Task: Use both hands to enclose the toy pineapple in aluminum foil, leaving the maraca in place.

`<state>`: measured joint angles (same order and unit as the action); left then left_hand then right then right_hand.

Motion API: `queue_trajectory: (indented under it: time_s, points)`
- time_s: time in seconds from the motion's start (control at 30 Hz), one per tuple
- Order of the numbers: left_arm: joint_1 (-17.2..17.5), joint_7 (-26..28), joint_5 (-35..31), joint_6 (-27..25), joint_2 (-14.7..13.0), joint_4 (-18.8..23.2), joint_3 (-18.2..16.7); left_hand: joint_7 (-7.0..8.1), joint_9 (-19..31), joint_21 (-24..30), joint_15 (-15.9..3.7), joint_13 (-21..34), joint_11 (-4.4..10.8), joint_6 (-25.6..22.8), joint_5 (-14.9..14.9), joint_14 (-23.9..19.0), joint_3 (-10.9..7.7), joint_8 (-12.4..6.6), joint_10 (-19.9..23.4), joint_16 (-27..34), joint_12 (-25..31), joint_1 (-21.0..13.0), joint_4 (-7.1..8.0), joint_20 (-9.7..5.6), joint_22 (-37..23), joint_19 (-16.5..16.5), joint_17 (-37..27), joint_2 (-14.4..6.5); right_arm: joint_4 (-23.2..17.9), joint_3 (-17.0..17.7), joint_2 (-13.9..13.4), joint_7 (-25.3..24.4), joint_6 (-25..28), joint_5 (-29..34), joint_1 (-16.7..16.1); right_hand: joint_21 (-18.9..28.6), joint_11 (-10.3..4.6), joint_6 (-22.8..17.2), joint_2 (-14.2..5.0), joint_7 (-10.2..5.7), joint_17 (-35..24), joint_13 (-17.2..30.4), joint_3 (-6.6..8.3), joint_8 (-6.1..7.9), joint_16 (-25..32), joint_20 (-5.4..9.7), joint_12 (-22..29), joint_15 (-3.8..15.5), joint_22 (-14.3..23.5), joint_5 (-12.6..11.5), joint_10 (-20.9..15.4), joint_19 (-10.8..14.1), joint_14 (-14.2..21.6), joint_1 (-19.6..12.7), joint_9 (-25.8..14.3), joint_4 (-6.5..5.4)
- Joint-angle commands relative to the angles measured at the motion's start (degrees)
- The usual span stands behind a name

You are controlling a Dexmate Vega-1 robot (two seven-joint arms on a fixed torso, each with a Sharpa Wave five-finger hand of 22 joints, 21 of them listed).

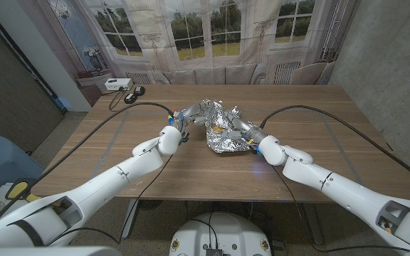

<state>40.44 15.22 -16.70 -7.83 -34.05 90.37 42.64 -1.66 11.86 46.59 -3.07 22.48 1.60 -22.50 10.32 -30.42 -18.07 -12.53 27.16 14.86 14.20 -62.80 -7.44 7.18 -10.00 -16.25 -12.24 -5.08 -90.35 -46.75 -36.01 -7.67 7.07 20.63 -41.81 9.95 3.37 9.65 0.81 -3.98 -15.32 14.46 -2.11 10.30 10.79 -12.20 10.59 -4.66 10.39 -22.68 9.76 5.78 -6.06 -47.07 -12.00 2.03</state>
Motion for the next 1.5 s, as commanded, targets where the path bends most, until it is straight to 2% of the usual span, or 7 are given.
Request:
queue_trajectory:
  time_s: [0.03, 0.17, 0.23, 0.63, 0.93, 1.23, 1.5]
  points:
    - [0.3, -0.24, -0.3, 0.44, -0.09, 0.68, -0.27, -0.58, 0.16, -0.53, -2.47, 0.19, -0.74, 0.31, -0.16, -0.01, -0.27, 0.1, -0.39, -0.03, 0.06, 0.59, -0.06, 0.88, -0.3, -0.01, -0.11, -0.55, -3.64, 0.31, -1.5, 1.05, 3.92, 2.84, -0.37, -0.03, 0.45, 5.56, 1.36, -0.73, -0.43, 0.2, -1.66, 0.48, 0.22, -0.11, 0.46, 0.14, -0.03, -0.15, 6.82, -3.52, -2.7, 0.85, -0.14, -0.35]
    - [0.44, -0.13, -0.45, 0.46, -0.06, 0.81, -0.32, -0.52, 0.16, -0.51, -2.58, 0.23, -0.63, 0.08, -0.16, -0.28, -0.27, 0.06, -0.24, -0.04, 0.11, 0.73, -0.19, 0.75, -0.31, -0.32, 0.03, -0.42, -3.49, 0.92, -1.79, 1.11, 2.69, 1.8, -0.6, 0.7, -0.95, 4.26, 2.55, -1.42, -0.7, 0.25, -3.31, 1.23, 1.12, 0.16, 1.42, 1.1, -0.01, 0.25, 5.41, -3.74, -2.23, 2.49, -0.14, -1.0]
    - [0.53, -0.05, -0.55, 0.43, -0.03, 0.92, -0.33, -0.13, 0.16, -0.45, -2.96, 0.25, -0.26, -0.41, -0.24, -0.71, 0.05, -0.09, 0.15, 0.09, 0.25, 1.29, -0.05, 0.38, -0.3, -0.69, 0.09, -0.02, -3.12, 1.43, -2.01, 1.6, 1.09, 0.4, -0.63, 1.97, -2.01, 2.04, 3.08, -0.96, -0.99, 0.32, -4.67, 2.1, 2.53, 0.53, 2.66, 1.79, 0.04, 0.39, 2.47, -0.97, 0.31, 3.76, -0.13, -1.63]
    - [1.53, 1.19, 0.02, 1.16, 0.19, 1.59, -1.25, 0.73, 0.11, -0.35, -3.56, 0.13, 0.2, -1.42, -0.32, -1.57, 0.64, -0.31, 1.12, 0.26, 0.48, 2.22, -0.06, -0.07, -0.29, -1.54, 0.28, 0.88, 1.3, 5.41, -1.18, -0.14, -9.59, -8.62, -2.53, 3.56, -0.96, 0.88, 0.64, 1.42, -1.48, 0.45, -6.95, 1.92, 4.0, 2.27, 3.11, 2.37, 0.05, 0.36, 0.45, 5.51, 3.48, 8.41, -0.21, -4.88]
    - [4.77, 7.28, 5.33, 7.89, 1.56, 0.98, -5.92, 1.62, -0.15, -2.13, -1.23, -0.72, -0.95, 3.02, -0.43, 4.38, 2.39, 1.69, -3.6, -2.27, -1.9, 5.86, 0.96, 1.57, -0.11, 0.61, 0.59, 1.98, 8.93, 9.39, 2.22, -0.84, -22.23, -19.52, -4.12, 3.69, -2.07, -4.38, -3.67, 0.14, -0.71, 0.0, -5.98, 3.55, 4.66, 3.25, 4.31, 5.25, -0.04, 0.13, -4.08, 8.06, 6.49, 9.24, -0.13, -6.22]
    - [6.3, 9.04, 12.09, 17.14, 3.18, -1.09, -10.05, 2.36, -0.48, -5.41, 1.96, -2.14, -2.87, 10.1, -0.31, 12.48, 2.99, 2.53, -10.46, -4.42, -3.69, 9.71, 2.5, 2.41, -0.03, 5.0, 0.88, 0.02, 14.42, 11.21, 5.14, 1.44, -29.1, -26.04, -3.63, 3.24, -3.47, -10.46, -9.19, -0.13, 0.86, -0.98, -4.24, 4.82, 4.55, 8.91, 4.98, 7.25, -0.09, 0.66, -9.24, 9.39, 9.06, 10.41, 0.21, -7.74]
    - [6.43, 5.29, 18.71, 24.66, 4.58, -4.3, -11.85, 4.57, -0.93, -8.2, 3.08, -3.8, -3.08, 14.14, -0.42, 16.79, 4.52, 2.45, -14.92, -4.48, -3.8, 15.62, 5.06, 1.4, 0.02, 8.24, 1.15, -0.85, 14.37, 12.61, 5.66, 0.24, -30.6, -26.79, -4.06, 3.11, -3.5, -12.39, -10.12, -0.23, 1.36, -1.34, -3.94, 5.12, 4.48, 10.19, 5.03, 7.33, -0.11, 1.01, -10.66, 9.78, 9.97, 11.34, 0.33, -8.42]
